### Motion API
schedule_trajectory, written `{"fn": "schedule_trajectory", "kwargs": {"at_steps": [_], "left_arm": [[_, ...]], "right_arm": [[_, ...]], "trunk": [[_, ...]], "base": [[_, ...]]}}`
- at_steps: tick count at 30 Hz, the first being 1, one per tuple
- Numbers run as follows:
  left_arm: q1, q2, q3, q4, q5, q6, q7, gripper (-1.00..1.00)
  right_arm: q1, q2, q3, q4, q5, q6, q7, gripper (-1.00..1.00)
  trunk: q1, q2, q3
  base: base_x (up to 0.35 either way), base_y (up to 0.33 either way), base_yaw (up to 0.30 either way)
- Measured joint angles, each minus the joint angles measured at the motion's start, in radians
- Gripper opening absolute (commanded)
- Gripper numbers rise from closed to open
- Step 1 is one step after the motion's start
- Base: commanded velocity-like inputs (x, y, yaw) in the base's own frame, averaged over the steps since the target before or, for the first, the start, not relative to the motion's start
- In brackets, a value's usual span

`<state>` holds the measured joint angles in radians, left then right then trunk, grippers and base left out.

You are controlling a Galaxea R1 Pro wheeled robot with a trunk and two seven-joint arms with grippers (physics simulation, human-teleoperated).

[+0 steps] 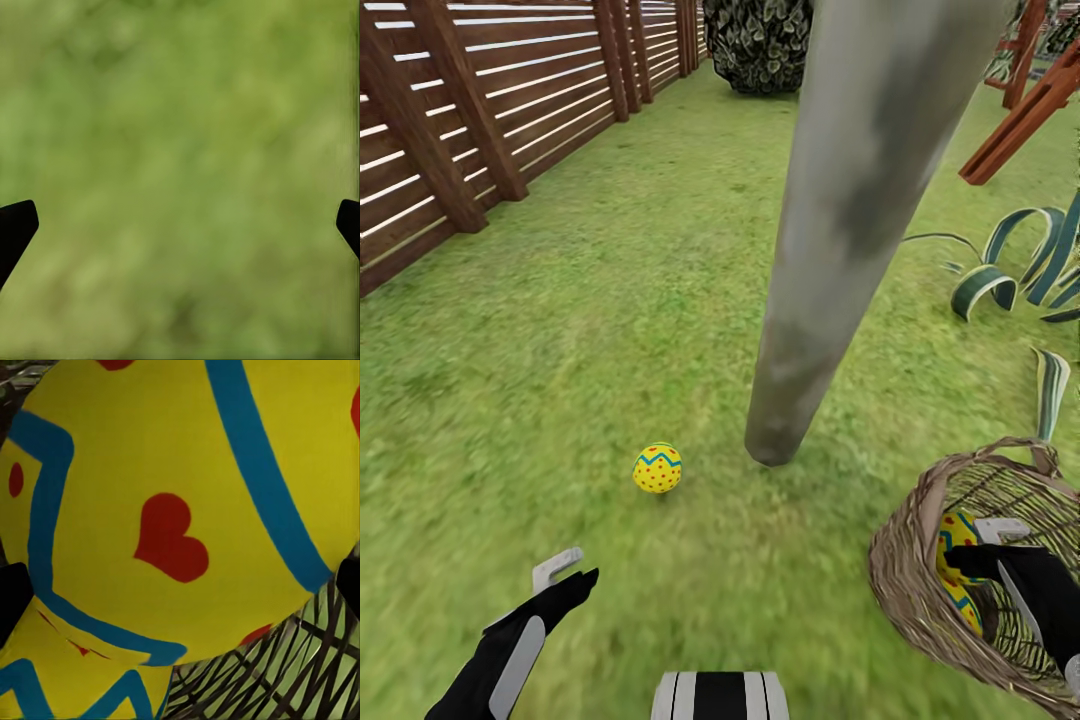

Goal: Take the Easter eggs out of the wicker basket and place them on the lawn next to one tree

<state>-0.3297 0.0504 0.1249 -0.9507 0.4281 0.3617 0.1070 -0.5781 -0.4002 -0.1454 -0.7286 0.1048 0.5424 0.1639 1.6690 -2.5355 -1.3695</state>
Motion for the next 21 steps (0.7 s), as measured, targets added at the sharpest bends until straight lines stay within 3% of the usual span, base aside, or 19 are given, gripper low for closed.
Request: {"fn": "schedule_trajectory", "kwargs": {"at_steps": [6, 10, 21], "left_arm": [[0.0, -0.001, -0.002, 0.001, 0.0, 0.0, 0.0, 1.0], [0.0, -0.021, -0.002, 0.001, -0.002, 0.001, 0.0, 1.0], [0.0, -0.021, -0.002, 0.001, -0.003, 0.001, 0.0, 1.0]], "right_arm": [[0.0, 0.001, 0.0, 0.027, -0.001, -0.001, 0.0, -1.0], [0.0, 0.002, 0.0, 0.033, 0.0, -0.002, 0.0, -1.0], [0.0, 0.011, 0.0, 0.035, 0.001, -0.003, 0.0, -1.0]], "trunk": [[-0.003, 0.001, 0.023], [-0.004, 0.002, 0.039], [-0.009, 0.005, 0.081]], "base": [[0.0, 0.0, 0.0], [0.0, 0.0, 0.0], [0.0, 0.0, 0.0]]}}
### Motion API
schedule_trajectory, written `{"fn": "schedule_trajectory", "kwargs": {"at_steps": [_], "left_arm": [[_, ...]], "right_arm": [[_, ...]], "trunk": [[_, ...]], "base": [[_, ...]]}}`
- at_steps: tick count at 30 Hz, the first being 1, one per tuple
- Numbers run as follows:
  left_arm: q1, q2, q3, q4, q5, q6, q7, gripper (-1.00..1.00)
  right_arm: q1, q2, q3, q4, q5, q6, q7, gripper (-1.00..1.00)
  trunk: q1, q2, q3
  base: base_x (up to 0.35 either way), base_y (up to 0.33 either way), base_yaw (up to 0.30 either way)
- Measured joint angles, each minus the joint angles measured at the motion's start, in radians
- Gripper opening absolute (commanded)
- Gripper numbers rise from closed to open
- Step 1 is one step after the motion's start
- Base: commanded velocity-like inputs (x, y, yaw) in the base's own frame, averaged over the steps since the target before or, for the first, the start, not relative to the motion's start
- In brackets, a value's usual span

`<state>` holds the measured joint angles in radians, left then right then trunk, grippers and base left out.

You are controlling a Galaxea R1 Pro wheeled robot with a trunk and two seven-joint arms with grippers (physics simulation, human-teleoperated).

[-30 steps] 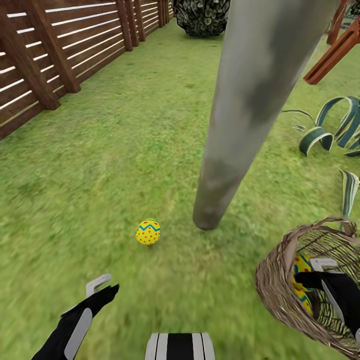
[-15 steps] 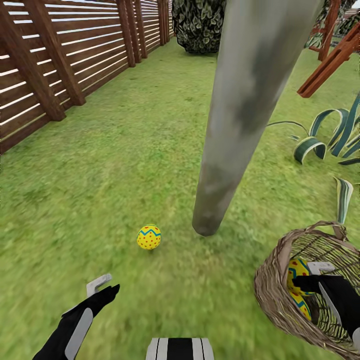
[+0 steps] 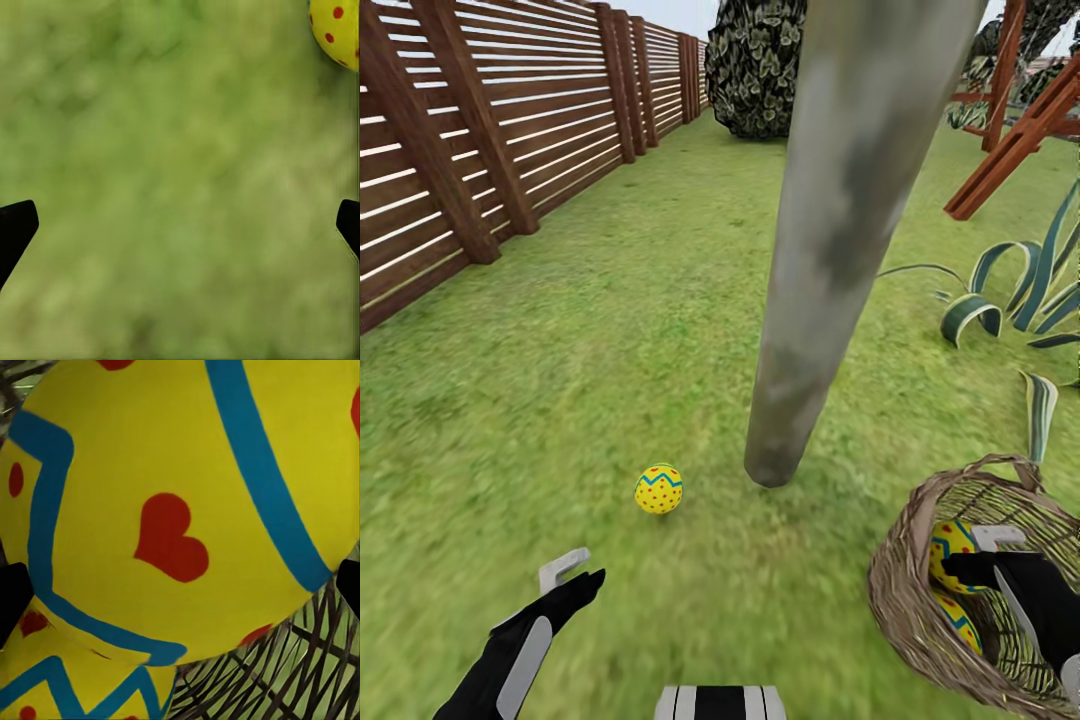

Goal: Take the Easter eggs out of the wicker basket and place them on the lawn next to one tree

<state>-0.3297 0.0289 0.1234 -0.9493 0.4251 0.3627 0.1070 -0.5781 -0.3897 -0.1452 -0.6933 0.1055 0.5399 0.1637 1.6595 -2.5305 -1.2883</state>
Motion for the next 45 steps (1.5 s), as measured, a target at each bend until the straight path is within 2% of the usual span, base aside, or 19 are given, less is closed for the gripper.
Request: {"fn": "schedule_trajectory", "kwargs": {"at_steps": [18, 23, 30, 34, 41, 42, 45], "left_arm": [[0.0, -0.011, 0.0, 0.036, 0.0, 0.0, 0.0, 1.0], [0.0, -0.011, 0.0, 0.036, 0.0, -0.001, 0.0, 1.0], [0.0, -0.011, 0.0, 0.035, 0.001, -0.001, 0.0, 1.0], [0.0, -0.011, 0.0, 0.035, 0.0, -0.001, 0.0, 1.0], [0.0, -0.011, 0.0, 0.035, 0.001, -0.001, 0.0, 1.0], [0.0, -0.011, 0.0, 0.035, 0.001, -0.001, 0.0, 1.0], [0.0, -0.01, 0.001, 0.035, 0.001, -0.001, 0.0, 1.0]], "right_arm": [[0.0, 0.001, 0.0, 0.009, 0.001, -0.001, 0.0, -1.0], [0.0, 0.005, 0.0, 0.017, 0.001, -0.002, 0.0, -1.0], [0.0, 0.009, 0.003, 0.025, 0.003, -0.003, 0.001, -1.0], [0.0, 0.023, 0.003, 0.028, 0.003, -0.003, 0.002, -1.0], [0.0, 0.024, 0.004, 0.027, 0.004, -0.004, -0.002, -1.0], [0.0, 0.025, 0.004, 0.019, 0.003, -0.008, -0.003, -1.0], [0.0, 0.027, 0.003, 0.004, -0.004, -0.106, 0.002, -1.0]], "trunk": [[-0.008, 0.004, 0.07], [-0.01, 0.005, 0.089], [-0.013, 0.007, 0.116], [-0.015, 0.008, 0.132], [-0.018, 0.01, 0.159], [-0.019, 0.01, 0.163], [-0.02, 0.011, 0.174]], "base": [[-0.072, -0.014, 0.0], [-0.218, -0.102, 0.0], [-0.007, -0.006, 0.0], [0.0, 0.0, 0.0], [0.0, 0.0, 0.0], [0.0, 0.0, 0.0], [0.0, 0.0, 0.0]]}}
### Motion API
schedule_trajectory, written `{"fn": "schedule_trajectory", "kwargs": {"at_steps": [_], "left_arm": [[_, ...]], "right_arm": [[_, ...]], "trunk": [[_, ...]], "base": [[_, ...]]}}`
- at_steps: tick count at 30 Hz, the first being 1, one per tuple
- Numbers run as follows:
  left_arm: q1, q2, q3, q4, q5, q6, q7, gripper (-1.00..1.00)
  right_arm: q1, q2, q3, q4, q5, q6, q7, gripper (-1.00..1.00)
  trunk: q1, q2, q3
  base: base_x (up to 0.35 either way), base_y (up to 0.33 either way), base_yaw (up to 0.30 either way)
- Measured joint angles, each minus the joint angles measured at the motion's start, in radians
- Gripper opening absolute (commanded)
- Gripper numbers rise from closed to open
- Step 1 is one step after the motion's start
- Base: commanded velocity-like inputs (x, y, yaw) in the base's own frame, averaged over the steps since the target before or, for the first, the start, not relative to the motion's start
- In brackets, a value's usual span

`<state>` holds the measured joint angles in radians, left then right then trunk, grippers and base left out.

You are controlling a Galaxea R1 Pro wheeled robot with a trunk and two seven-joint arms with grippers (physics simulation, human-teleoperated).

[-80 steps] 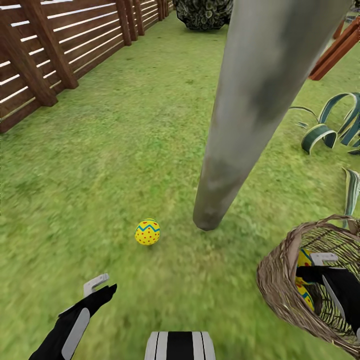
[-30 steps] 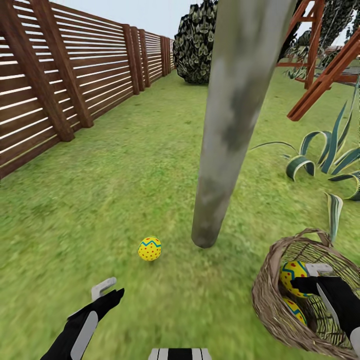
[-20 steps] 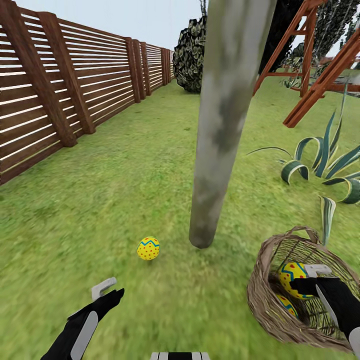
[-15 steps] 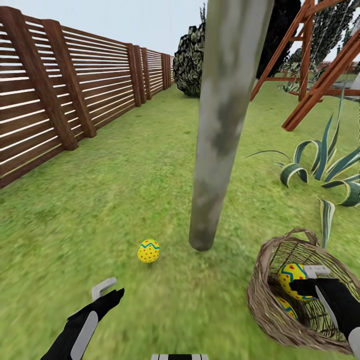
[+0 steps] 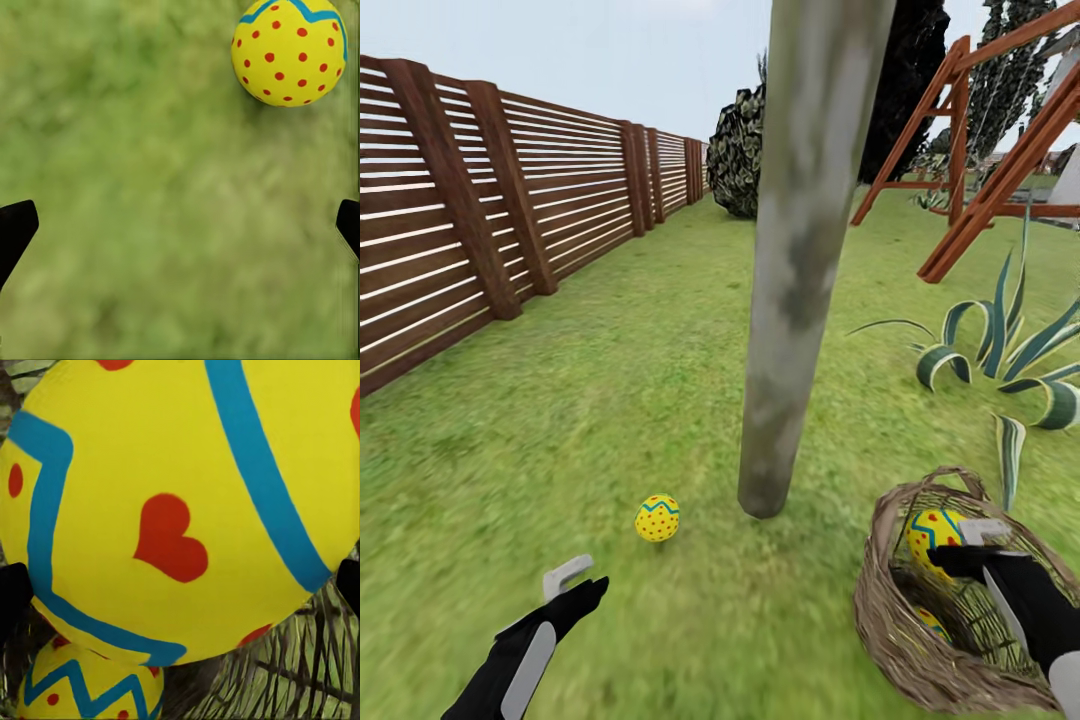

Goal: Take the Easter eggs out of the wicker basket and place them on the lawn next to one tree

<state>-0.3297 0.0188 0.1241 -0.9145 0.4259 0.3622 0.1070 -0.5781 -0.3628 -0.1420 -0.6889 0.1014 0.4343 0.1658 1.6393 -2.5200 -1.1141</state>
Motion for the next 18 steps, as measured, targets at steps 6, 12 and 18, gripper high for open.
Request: {"fn": "schedule_trajectory", "kwargs": {"at_steps": [6, 12, 18], "left_arm": [[0.0, 0.0, 0.001, -0.001, 0.001, 0.001, 0.0, 1.0], [0.0, -0.001, 0.001, -0.004, 0.001, 0.001, -0.001, 1.0], [0.0, -0.001, 0.0, -0.006, 0.001, 0.001, -0.001, 1.0]], "right_arm": [[0.0, 0.006, 0.002, 0.068, 0.0, -0.043, 0.0, -1.0], [0.0, 0.056, 0.001, 0.096, 0.006, -0.041, -0.002, -1.0], [0.0, 0.053, 0.0, 0.097, 0.004, -0.043, -0.001, -1.0]], "trunk": [[-0.002, 0.001, 0.023], [-0.005, 0.003, 0.046], [-0.008, 0.004, 0.07]], "base": [[-0.227, 0.0, 0.0], [-0.295, -0.012, 0.0], [-0.027, -0.009, 0.0]]}}
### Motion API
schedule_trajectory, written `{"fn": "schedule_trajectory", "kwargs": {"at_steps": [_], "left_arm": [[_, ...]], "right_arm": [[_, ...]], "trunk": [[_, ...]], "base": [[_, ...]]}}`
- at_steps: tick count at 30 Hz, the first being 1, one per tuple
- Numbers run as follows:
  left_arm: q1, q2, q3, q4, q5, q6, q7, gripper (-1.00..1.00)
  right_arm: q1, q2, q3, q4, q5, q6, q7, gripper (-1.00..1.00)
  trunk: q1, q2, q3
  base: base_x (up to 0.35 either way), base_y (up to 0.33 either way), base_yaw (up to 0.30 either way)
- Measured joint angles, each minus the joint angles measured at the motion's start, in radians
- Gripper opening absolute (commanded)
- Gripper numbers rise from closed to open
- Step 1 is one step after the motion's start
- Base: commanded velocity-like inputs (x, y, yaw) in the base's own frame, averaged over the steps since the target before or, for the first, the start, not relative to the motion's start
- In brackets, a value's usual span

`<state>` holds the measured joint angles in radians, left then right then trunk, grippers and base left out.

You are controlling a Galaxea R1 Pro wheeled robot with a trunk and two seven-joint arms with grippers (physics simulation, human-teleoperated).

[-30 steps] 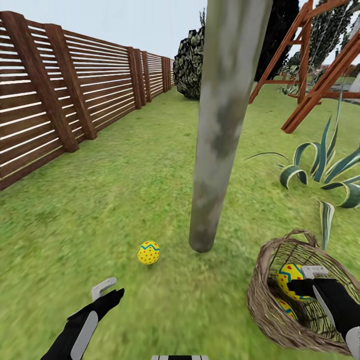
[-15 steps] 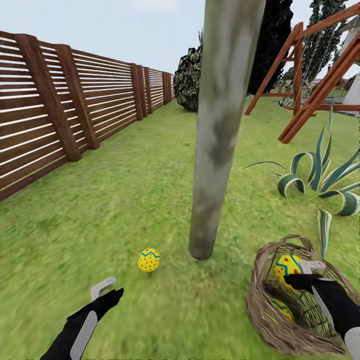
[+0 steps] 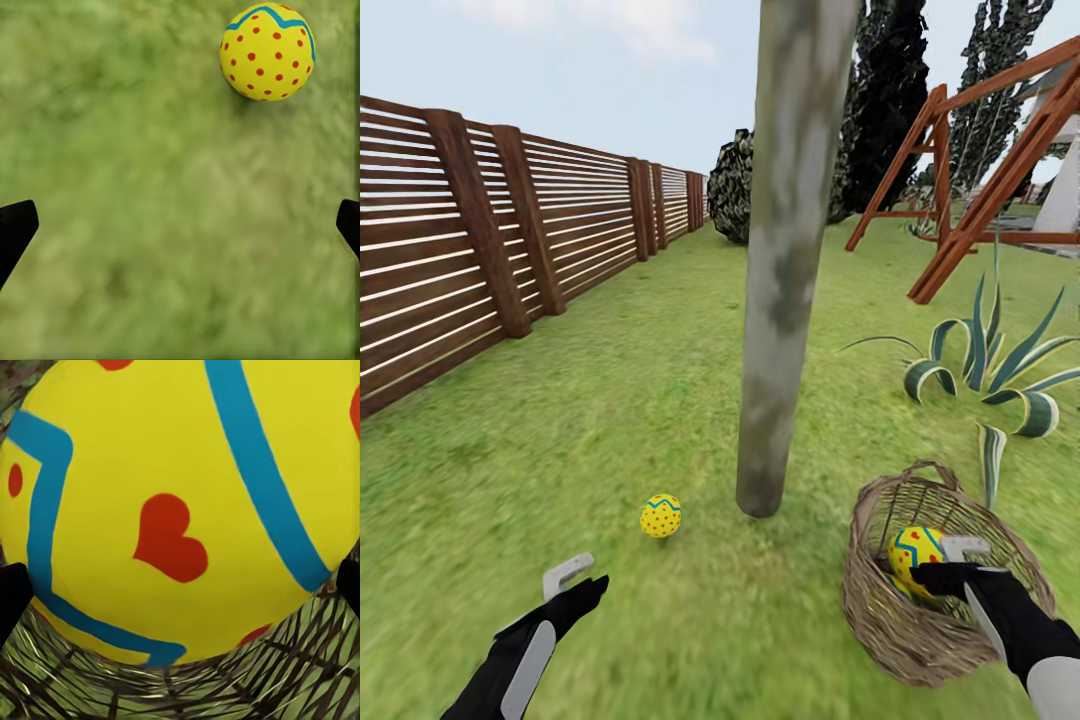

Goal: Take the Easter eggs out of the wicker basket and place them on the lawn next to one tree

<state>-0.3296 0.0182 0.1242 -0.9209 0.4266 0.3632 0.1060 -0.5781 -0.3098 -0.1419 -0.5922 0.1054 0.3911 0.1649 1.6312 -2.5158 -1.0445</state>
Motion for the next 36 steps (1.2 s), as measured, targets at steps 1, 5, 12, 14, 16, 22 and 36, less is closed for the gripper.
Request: {"fn": "schedule_trajectory", "kwargs": {"at_steps": [1, 5, 12, 14, 16, 22, 36], "left_arm": [[0.0, 0.0, 0.0, 0.0, 0.0, 0.0, 0.0, 1.0], [0.0, 0.0, -0.001, -0.001, 0.0, -0.002, -0.001, 1.0], [0.0, 0.0, -0.001, 0.002, 0.0, -0.001, -0.001, 1.0], [0.0, 0.0, -0.001, 0.003, 0.0, -0.002, -0.001, 1.0], [0.0, 0.0, -0.001, 0.004, 0.0, -0.001, -0.001, 1.0], [0.0, 0.0, -0.001, 0.003, 0.0, 0.0, -0.001, 1.0], [0.0, 0.006, 0.0, 0.007, -0.002, 0.052, -0.001, 1.0]], "right_arm": [[0.0, 0.0, 0.0, 0.0, 0.0, 0.0, 0.0, -1.0], [0.0, -0.001, 0.0, -0.001, 0.0, 0.0, 0.0, -1.0], [0.0, -0.001, 0.0, -0.001, 0.0, -0.003, -0.004, -1.0], [0.0, -0.001, 0.0, -0.001, 0.001, -0.005, -0.004, -1.0], [0.0, 0.0, -0.002, -0.001, 0.0, -0.014, -0.007, -1.0], [0.0, 0.006, -0.004, -0.002, -0.008, -0.155, -0.063, -1.0], [0.0, 0.006, -0.003, -0.001, -0.009, -0.153, -0.059, -1.0]], "trunk": [[0.0, 0.0, 0.004], [-0.002, 0.001, 0.019], [-0.005, 0.003, 0.046], [-0.006, 0.003, 0.054], [-0.007, 0.004, 0.062], [-0.01, 0.005, 0.085], [-0.016, 0.008, 0.139]], "base": [[0.0, 0.0, 0.0], [0.0, 0.0, 0.0], [0.0, 0.0, 0.0], [0.0, 0.0, 0.0], [0.0, 0.0, 0.0], [0.0, 0.0, 0.0], [-0.192, 0.0, 0.0]]}}
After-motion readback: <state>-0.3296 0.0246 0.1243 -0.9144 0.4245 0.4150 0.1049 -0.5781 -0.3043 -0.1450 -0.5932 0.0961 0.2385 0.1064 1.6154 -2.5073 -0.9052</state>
